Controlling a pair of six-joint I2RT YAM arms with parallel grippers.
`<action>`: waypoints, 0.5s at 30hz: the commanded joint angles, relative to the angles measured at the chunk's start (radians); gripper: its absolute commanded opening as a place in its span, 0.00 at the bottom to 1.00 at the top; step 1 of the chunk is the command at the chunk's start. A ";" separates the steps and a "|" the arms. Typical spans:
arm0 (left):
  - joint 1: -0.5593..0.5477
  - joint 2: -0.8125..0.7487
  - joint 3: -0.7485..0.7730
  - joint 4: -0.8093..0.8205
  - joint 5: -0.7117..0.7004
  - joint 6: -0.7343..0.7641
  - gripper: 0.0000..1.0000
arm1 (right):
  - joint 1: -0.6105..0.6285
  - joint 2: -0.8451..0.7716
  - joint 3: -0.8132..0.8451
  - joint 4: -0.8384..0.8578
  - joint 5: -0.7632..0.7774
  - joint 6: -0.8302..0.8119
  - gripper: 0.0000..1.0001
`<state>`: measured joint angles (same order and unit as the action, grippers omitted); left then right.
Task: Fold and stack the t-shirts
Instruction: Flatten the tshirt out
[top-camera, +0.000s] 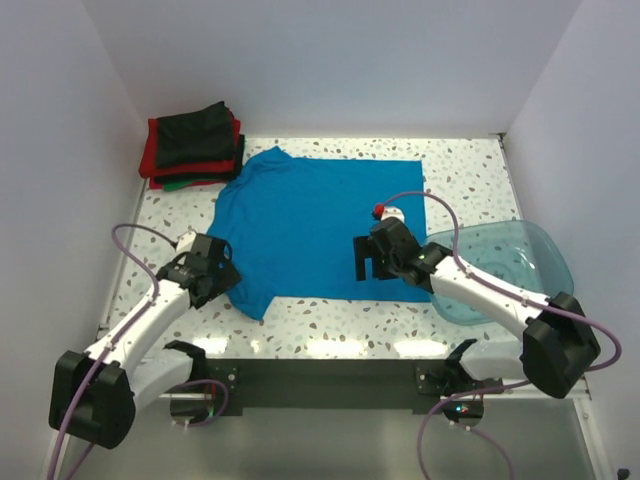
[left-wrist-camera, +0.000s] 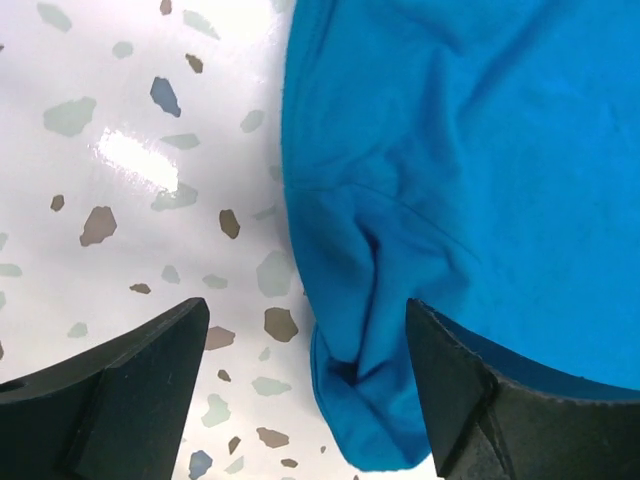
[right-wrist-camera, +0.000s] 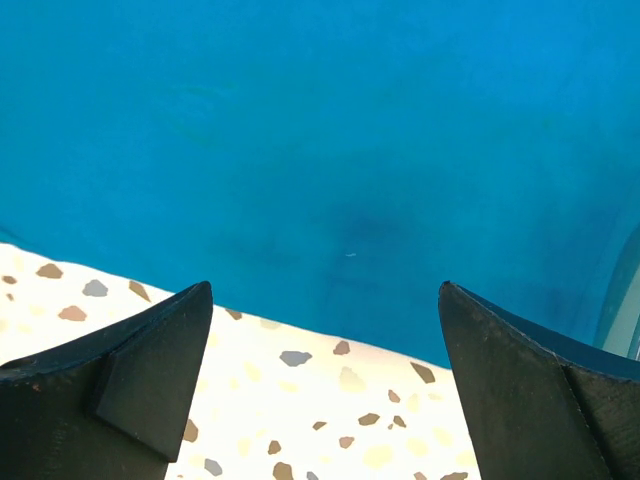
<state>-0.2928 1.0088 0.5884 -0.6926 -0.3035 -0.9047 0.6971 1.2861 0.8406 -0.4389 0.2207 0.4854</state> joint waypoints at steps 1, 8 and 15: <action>0.021 0.017 -0.054 0.059 0.010 -0.071 0.81 | 0.005 -0.025 -0.031 0.060 0.069 0.077 0.99; 0.044 0.097 -0.114 0.182 0.049 -0.068 0.58 | 0.005 0.032 -0.024 0.051 0.094 0.084 0.99; 0.055 0.152 -0.105 0.217 0.005 -0.056 0.00 | 0.007 0.065 -0.067 0.034 0.120 0.110 0.99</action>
<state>-0.2466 1.1336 0.4908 -0.5064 -0.2897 -0.9592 0.6998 1.3338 0.7944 -0.4160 0.2989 0.5606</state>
